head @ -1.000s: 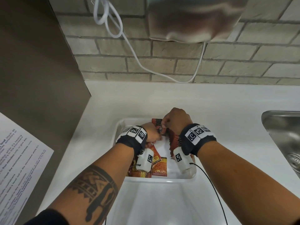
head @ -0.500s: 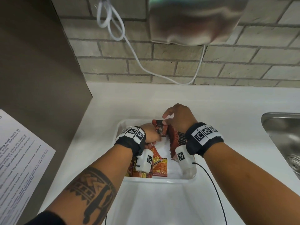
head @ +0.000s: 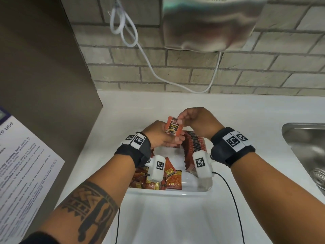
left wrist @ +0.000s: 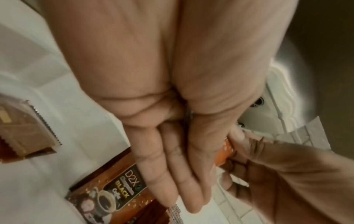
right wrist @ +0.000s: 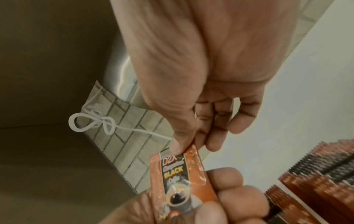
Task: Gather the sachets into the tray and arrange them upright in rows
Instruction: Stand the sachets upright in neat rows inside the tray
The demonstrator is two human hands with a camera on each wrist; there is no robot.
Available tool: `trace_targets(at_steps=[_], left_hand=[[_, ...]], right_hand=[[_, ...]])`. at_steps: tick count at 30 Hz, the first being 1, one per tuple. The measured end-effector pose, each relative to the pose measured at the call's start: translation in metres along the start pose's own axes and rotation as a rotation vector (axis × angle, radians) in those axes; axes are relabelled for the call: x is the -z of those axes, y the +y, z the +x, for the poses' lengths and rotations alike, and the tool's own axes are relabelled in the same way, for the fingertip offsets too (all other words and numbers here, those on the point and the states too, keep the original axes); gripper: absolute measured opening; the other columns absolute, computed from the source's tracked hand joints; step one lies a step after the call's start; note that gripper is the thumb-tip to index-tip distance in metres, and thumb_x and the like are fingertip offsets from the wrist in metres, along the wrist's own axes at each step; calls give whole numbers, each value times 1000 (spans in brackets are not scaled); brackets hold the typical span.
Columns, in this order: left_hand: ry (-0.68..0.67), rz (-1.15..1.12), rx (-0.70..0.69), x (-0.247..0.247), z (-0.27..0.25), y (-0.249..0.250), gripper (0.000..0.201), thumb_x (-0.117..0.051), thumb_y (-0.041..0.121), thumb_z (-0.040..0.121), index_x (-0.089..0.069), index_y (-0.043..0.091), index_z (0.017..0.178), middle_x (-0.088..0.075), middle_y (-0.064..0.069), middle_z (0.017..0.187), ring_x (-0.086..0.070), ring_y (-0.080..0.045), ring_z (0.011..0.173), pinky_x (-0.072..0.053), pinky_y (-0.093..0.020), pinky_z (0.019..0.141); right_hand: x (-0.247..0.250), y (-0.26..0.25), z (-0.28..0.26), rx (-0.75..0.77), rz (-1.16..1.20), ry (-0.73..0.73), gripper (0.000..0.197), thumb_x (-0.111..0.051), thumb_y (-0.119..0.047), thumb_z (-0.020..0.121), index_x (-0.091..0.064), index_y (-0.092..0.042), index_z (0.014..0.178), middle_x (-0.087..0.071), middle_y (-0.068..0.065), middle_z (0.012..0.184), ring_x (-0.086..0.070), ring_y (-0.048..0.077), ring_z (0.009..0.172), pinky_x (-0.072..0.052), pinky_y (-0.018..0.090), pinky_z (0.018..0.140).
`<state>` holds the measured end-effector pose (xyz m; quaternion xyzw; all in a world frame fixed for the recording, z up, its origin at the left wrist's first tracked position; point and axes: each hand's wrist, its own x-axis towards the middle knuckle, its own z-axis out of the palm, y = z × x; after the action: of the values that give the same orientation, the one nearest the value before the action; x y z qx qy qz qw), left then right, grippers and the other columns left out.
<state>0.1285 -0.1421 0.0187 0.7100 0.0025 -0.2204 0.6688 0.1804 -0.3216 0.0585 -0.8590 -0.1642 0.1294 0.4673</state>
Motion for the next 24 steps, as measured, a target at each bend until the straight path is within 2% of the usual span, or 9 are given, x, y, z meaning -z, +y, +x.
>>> trace_targets(at_steps=[3,7,9,11,14,18,19,21,24], left_hand=[[32,27,-27,0,-2,1,33,-73,6,90,-67,1,122,-77,-12,107,-75,-23,99,-61,-33,87],[151,187,-5,3,0,2,25,-81,19,85,-73,7,106,-78,-10,96,-77,-23,87,-61,-43,88],[220,416,85,10,1,2,34,-86,35,79,-74,8,96,-78,-9,84,-76,-21,77,-62,-36,80],[266,778,213,16,2,3,47,-85,49,75,-70,5,82,-72,-9,75,-70,-24,71,-51,-27,62],[277,1000,339,18,6,-1,47,-84,50,75,-59,10,73,-60,-2,69,-58,-17,64,-38,-26,53],[165,1074,334,10,17,-10,36,-74,45,85,-60,13,76,-60,-2,76,-57,-18,70,-41,-27,58],[112,1075,315,7,20,-12,32,-70,44,88,-64,14,78,-64,-4,83,-59,-19,76,-45,-28,63],[13,1054,285,1,28,-17,30,-65,40,91,-74,14,101,-69,-5,109,-64,-22,96,-53,-34,83],[-46,1076,268,-7,36,-23,35,-61,33,93,-73,13,119,-67,-6,126,-62,-25,113,-51,-41,101]], right_hand=[[3,-8,-1,15,-31,-2,4,-75,-21,89,-74,-19,86,-75,-3,85,-64,8,76,-46,21,73],[-1,-12,-2,12,-97,47,6,-74,-21,89,-74,-22,83,-73,-8,80,-63,4,73,-44,18,70],[-3,-12,-2,3,-168,74,8,-72,-20,89,-75,-23,83,-70,-13,78,-61,1,74,-42,17,69],[-5,-8,-2,-9,-255,75,10,-70,-19,89,-75,-24,83,-66,-18,78,-58,-2,75,-38,15,67],[-13,0,-2,-45,-346,40,11,-69,-19,88,-77,-25,83,-60,-20,79,-54,1,77,-33,10,62],[-29,15,7,-157,-435,-10,20,-66,-21,86,-72,-34,71,-68,-12,86,-61,9,84,-40,19,64],[-33,18,9,-184,-458,-21,22,-66,-22,85,-70,-34,67,-69,-12,85,-63,11,85,-44,23,68],[-39,22,13,-218,-503,-30,27,-65,-22,84,-68,-35,61,-68,-14,79,-65,13,85,-49,28,75],[-43,25,15,-237,-515,-19,28,-65,-22,82,-69,-35,58,-69,-15,75,-64,13,83,-54,35,85]])
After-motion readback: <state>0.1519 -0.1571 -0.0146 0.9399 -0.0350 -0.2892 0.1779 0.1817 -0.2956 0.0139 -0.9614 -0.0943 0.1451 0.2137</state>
